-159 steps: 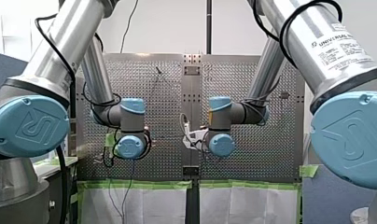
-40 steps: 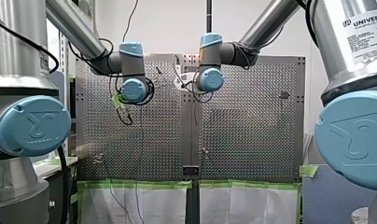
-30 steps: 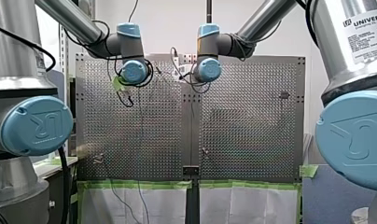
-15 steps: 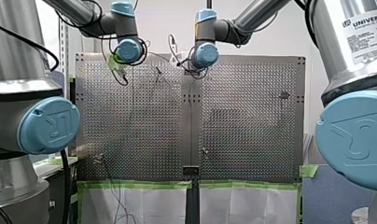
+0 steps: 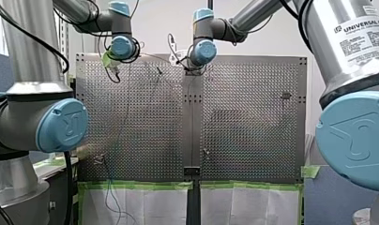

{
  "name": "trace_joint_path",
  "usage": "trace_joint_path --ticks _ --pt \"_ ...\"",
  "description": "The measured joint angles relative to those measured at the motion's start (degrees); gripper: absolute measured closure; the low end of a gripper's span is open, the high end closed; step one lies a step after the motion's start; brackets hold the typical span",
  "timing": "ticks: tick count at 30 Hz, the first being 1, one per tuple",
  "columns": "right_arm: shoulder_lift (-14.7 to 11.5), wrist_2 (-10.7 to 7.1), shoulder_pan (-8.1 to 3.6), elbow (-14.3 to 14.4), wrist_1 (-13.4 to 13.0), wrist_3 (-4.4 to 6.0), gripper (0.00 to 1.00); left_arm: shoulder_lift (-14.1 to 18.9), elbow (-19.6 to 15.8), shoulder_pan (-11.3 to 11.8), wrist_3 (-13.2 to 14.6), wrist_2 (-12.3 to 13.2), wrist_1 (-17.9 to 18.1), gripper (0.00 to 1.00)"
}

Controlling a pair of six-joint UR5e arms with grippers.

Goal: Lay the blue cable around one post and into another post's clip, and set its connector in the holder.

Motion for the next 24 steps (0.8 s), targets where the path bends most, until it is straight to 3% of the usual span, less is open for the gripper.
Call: trace_joint_path --ticks 5,12,19,24 --pt "2.3 -0.1 -0.28 -2.9 2.9 0.04 1.0 -0.4 0.8 3.0 0.2 3.0 -3.0 0.0" --pt "2.9 0.03 -1.04 -6.9 6.8 0.12 1.0 -0.5 1.3 6.8 0.2 6.8 -4.8 0.0" --pt "2.9 -0.08 -1.75 -11.1 9.1 0.06 1.0 -0.5 1.4 7.4 0.2 9.0 -4.3 0.0" --pt "3.0 -1.77 -1.64 -14.2 8.9 -0.61 1.0 -1.0 1.4 7.4 -0.6 11.5 -3.6 0.0"
